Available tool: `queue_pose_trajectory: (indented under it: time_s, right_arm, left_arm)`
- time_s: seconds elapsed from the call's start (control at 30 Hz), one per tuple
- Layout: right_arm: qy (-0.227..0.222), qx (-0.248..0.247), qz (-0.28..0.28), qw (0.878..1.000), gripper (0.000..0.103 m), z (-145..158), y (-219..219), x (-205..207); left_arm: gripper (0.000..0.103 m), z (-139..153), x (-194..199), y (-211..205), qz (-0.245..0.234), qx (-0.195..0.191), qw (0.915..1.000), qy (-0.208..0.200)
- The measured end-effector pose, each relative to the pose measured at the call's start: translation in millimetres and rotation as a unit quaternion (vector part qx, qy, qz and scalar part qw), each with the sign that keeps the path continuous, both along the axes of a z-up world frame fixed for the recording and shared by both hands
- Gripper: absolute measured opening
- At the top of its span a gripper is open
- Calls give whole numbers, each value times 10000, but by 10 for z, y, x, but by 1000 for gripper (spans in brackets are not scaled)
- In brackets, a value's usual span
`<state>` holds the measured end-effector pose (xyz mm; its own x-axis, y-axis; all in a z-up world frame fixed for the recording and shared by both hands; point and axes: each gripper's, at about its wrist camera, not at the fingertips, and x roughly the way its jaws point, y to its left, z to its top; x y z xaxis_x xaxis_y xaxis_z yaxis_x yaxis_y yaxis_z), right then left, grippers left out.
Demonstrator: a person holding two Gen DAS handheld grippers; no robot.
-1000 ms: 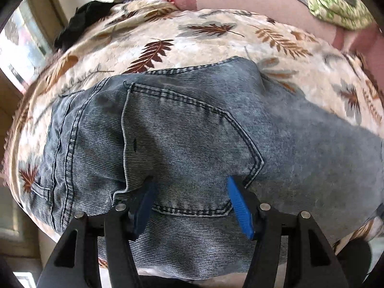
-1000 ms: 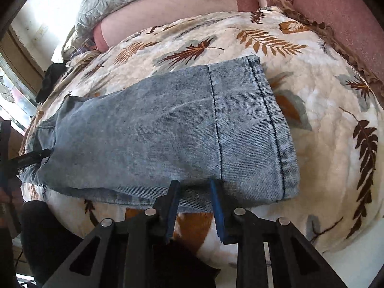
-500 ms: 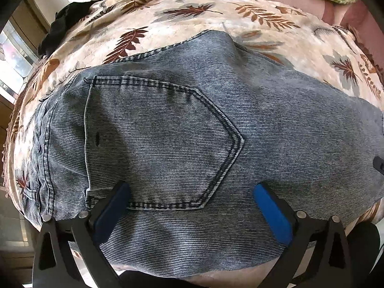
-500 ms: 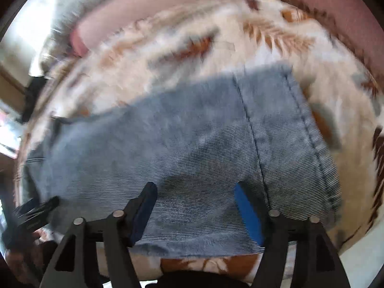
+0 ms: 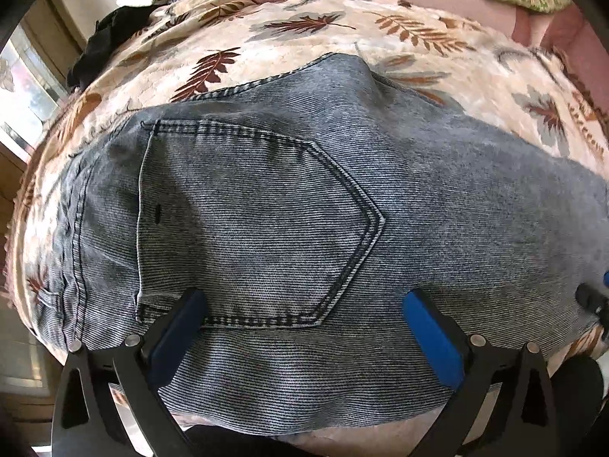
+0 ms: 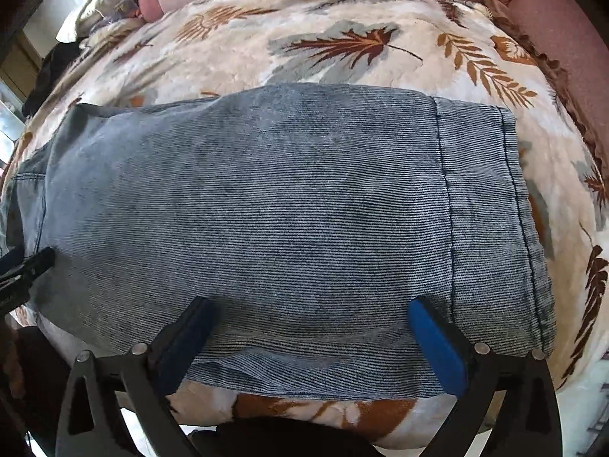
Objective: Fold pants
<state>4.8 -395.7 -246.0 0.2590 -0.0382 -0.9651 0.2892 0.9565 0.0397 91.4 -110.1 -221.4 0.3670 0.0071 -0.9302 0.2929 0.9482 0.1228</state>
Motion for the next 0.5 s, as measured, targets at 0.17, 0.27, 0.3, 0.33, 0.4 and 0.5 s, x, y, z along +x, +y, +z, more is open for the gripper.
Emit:
queue_pose_trajectory:
  time_s: [0.17,0.27,0.3,0.33,0.4,0.5]
  right_arm:
    - [-524,360,-83,9979,103,355,52,189]
    - [-1055,563,317,9923,101,651,252,408]
    - [-1194,633,500,9896,97,715,350,472]
    - [-1324,699,745,9859,93,778,472,578]
    - [-1493,745,1374,9764,79,846,752,836]
    - [-1485,633,2069,9649,61,799,1128,1110]
  left_arm:
    - [103,271,-120,200,393,-557,9953,-681]
    - [103,459,-203,368,778,-614,9862,-1325]
    - [103,469,-202,408,825,-601,9860,-1321]
    - [103,470,-197,445,876,-572,9859,-1304]
    - [103,492,-221,508,924,-476,9846,-1408]
    - [103,494,-245,547,689,-302,9853,-1531]
